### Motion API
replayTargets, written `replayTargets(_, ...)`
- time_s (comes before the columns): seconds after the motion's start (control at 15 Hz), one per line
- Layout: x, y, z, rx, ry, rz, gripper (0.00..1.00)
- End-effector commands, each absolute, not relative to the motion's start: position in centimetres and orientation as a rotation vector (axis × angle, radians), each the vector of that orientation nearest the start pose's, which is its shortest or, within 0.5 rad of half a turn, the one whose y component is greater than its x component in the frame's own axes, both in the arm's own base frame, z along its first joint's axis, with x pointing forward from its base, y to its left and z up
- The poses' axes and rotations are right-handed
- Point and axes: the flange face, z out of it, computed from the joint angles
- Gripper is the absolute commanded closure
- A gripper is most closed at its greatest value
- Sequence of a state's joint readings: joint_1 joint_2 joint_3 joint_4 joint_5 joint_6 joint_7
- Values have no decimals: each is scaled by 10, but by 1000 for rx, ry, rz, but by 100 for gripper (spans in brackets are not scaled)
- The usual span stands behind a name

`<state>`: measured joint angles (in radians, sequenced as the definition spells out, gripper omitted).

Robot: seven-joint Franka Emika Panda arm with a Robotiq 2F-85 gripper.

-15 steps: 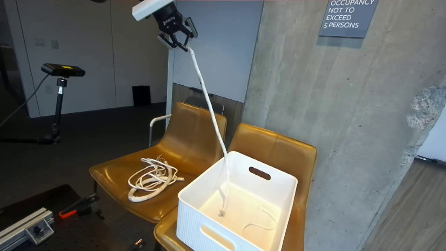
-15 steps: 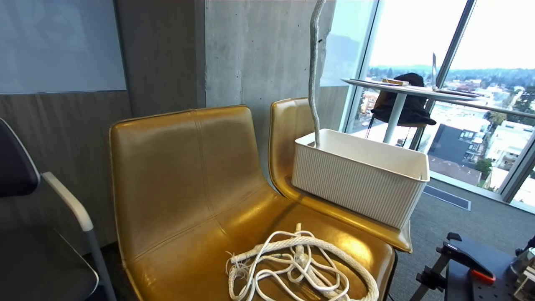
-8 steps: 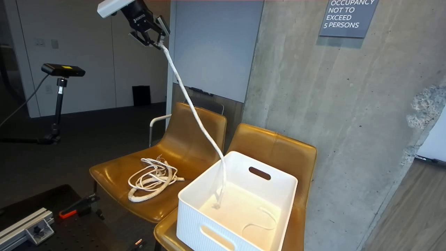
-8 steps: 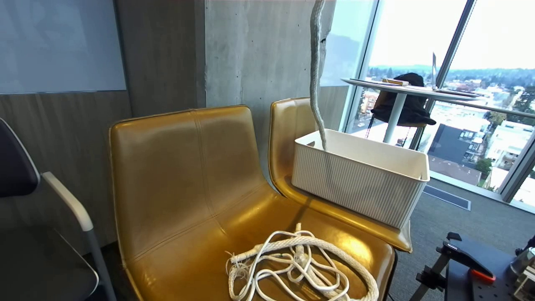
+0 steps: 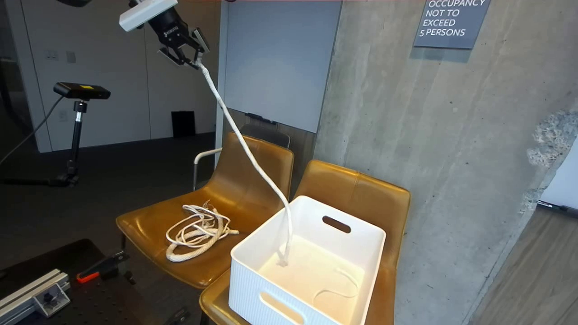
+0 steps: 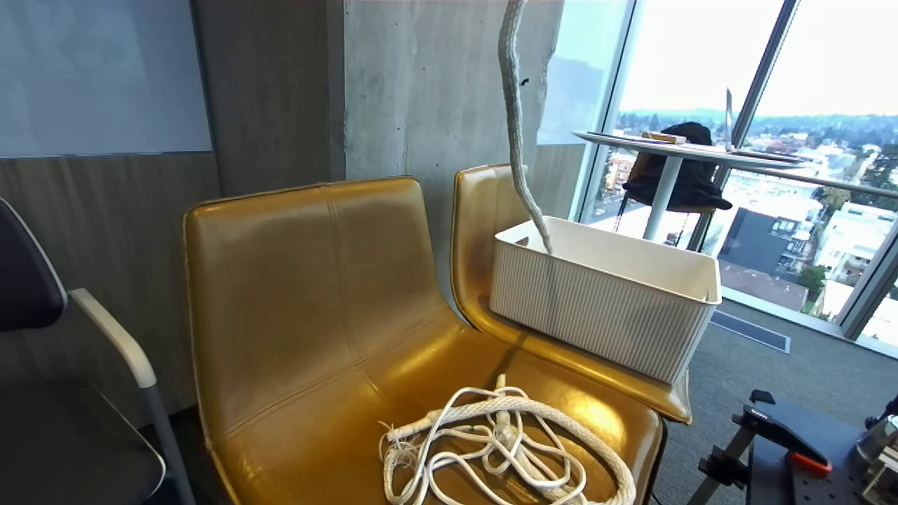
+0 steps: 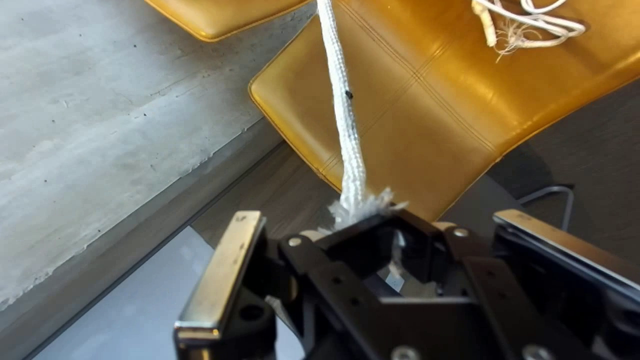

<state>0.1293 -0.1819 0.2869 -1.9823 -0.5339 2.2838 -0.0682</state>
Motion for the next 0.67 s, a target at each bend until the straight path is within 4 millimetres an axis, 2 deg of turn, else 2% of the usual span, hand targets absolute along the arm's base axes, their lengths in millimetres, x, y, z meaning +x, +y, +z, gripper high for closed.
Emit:
replayTargets(0.0, 517, 249, 596, -3199, -1324, -987, 100)
replayTargets(0.27, 528, 265, 588, -3175, -1389, -975, 100)
replayTargets(0.33, 520, 296, 597, -3165, -1398, -978, 100)
replayTargets(0.6, 518, 349, 603, -3129, -1467, -971, 100)
